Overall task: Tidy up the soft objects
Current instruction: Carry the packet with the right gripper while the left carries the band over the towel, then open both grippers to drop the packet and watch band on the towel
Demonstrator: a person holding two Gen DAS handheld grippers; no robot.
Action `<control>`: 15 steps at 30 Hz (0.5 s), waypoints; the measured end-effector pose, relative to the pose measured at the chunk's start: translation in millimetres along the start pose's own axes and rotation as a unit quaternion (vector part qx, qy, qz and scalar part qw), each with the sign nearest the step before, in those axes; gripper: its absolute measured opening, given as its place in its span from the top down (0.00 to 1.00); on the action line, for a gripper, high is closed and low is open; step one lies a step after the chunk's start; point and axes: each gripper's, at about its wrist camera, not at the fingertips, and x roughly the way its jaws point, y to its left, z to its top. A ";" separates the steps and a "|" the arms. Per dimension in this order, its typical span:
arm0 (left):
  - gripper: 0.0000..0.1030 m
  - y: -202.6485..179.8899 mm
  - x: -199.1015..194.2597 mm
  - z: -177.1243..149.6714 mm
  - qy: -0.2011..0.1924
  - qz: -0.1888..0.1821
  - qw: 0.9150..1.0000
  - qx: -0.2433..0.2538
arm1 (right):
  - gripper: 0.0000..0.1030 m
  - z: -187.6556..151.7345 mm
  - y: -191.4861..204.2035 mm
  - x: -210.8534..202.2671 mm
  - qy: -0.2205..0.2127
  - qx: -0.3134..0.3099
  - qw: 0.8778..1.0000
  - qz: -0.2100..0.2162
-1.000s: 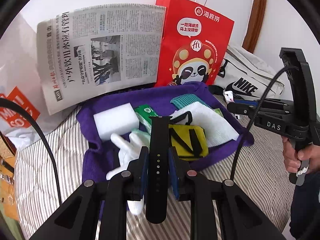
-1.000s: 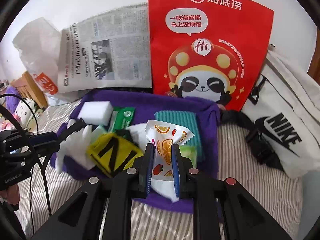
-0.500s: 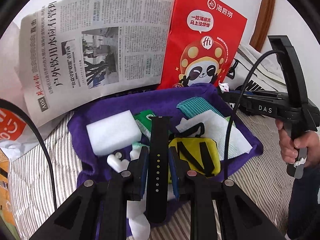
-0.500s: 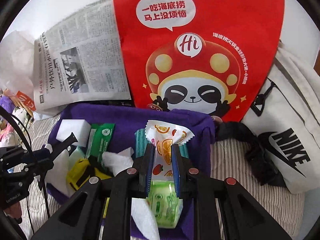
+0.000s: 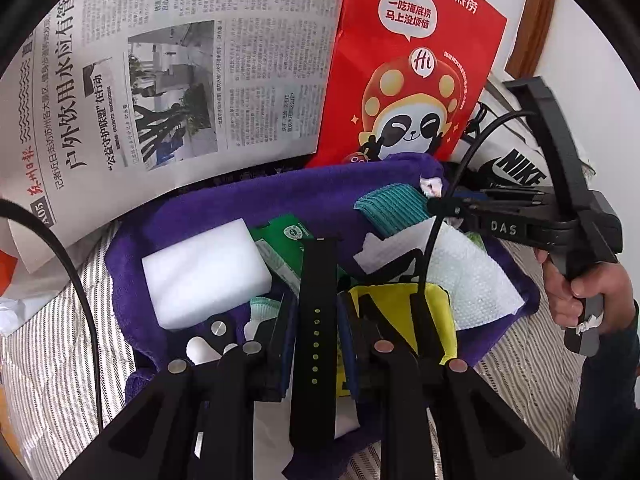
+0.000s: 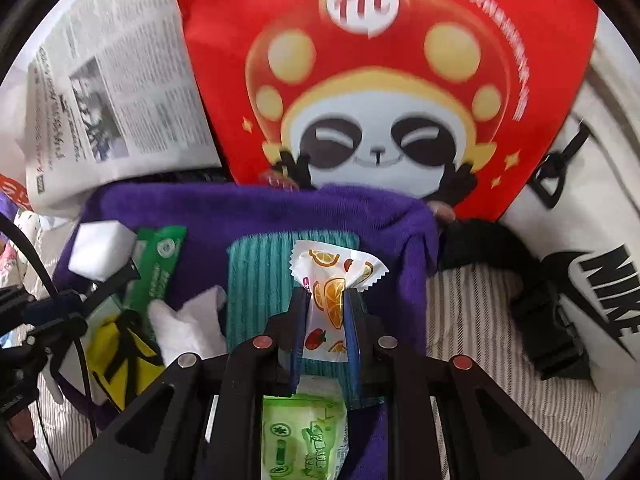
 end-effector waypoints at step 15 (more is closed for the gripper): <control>0.81 5.1 16.7 -5.6 0.014 0.008 1.000 0.001 | 0.73 -2.7 3.2 8.7 0.004 -0.010 1.000 -0.001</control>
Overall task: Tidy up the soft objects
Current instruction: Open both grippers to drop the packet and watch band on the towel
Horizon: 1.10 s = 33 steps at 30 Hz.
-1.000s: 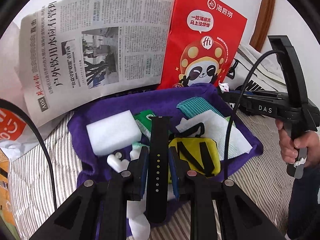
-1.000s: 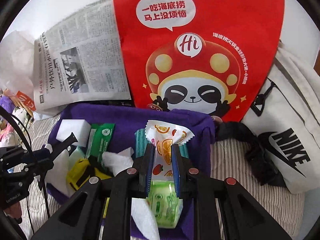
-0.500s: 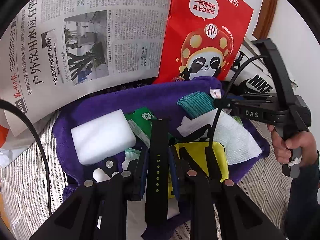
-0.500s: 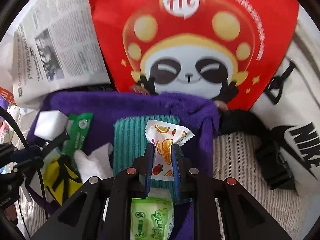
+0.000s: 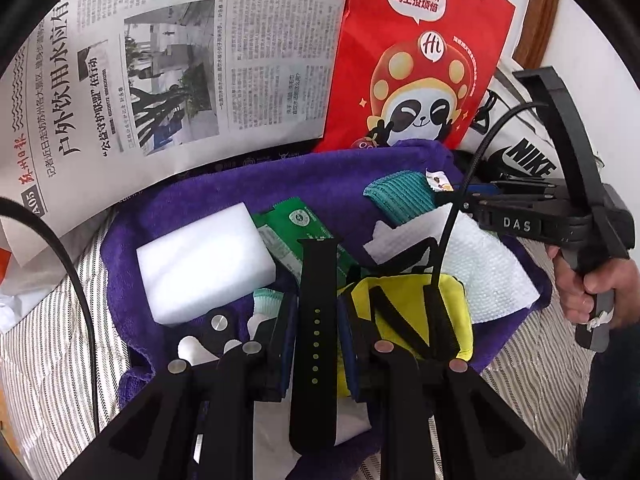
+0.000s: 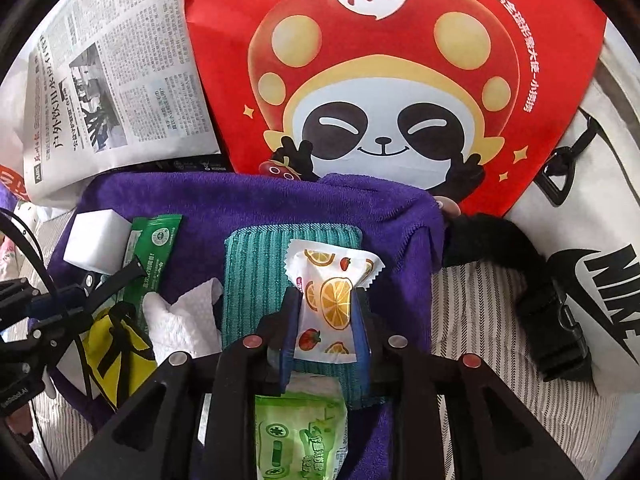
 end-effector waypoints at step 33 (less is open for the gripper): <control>0.67 9.2 8.4 0.9 0.028 -0.016 0.999 -0.002 | 0.48 -0.7 10.9 -3.8 0.015 -0.014 1.000 0.001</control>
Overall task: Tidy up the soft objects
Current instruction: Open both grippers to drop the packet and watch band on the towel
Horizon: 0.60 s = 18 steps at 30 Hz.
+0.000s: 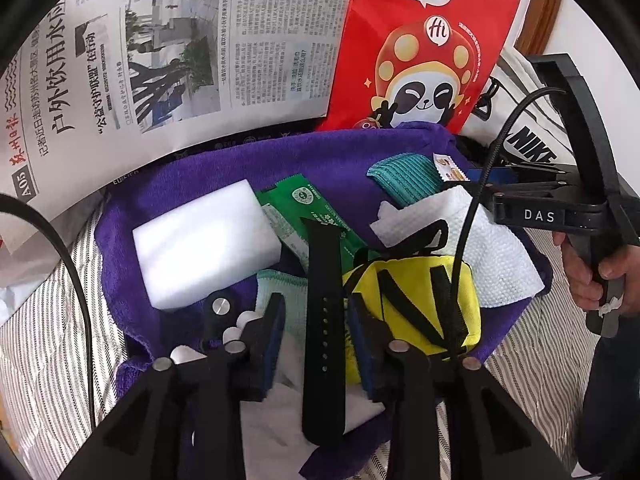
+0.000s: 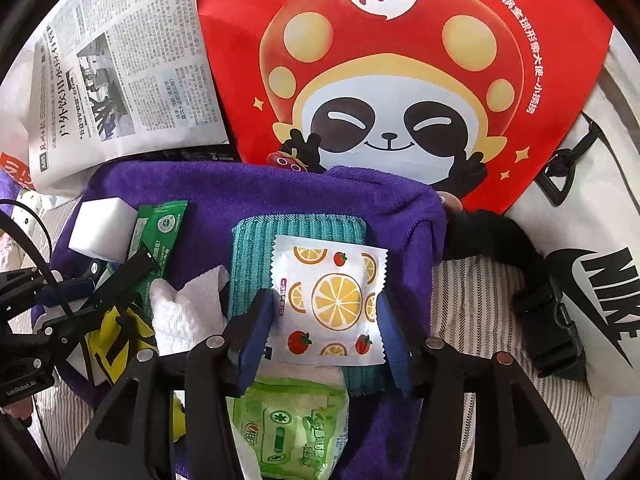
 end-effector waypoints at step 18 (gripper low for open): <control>0.36 -8.8 -21.6 0.0 -0.019 -0.010 1.000 0.017 | 0.34 1.8 -5.3 -19.3 -0.007 -0.001 1.000 -0.006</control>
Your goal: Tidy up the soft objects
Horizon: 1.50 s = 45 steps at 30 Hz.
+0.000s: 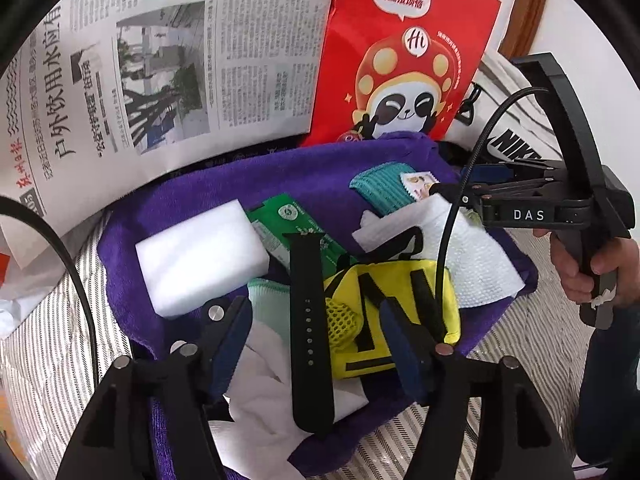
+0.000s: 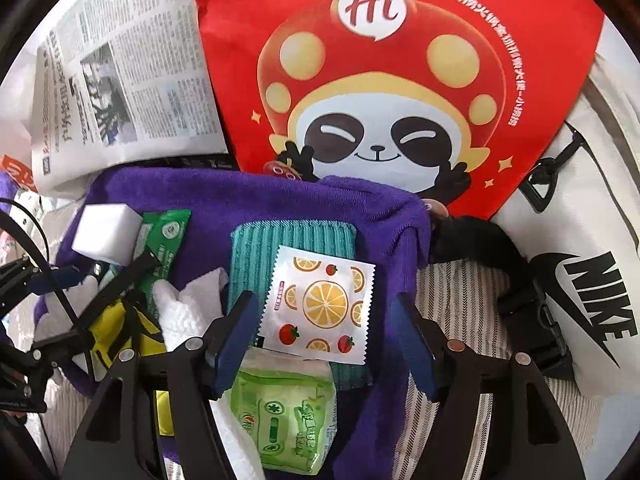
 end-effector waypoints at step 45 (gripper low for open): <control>0.13 -77.4 -166.2 -100.3 -0.054 0.138 0.985 -0.090 | 0.07 -153.9 67.6 -167.6 -0.033 0.071 0.997 -0.014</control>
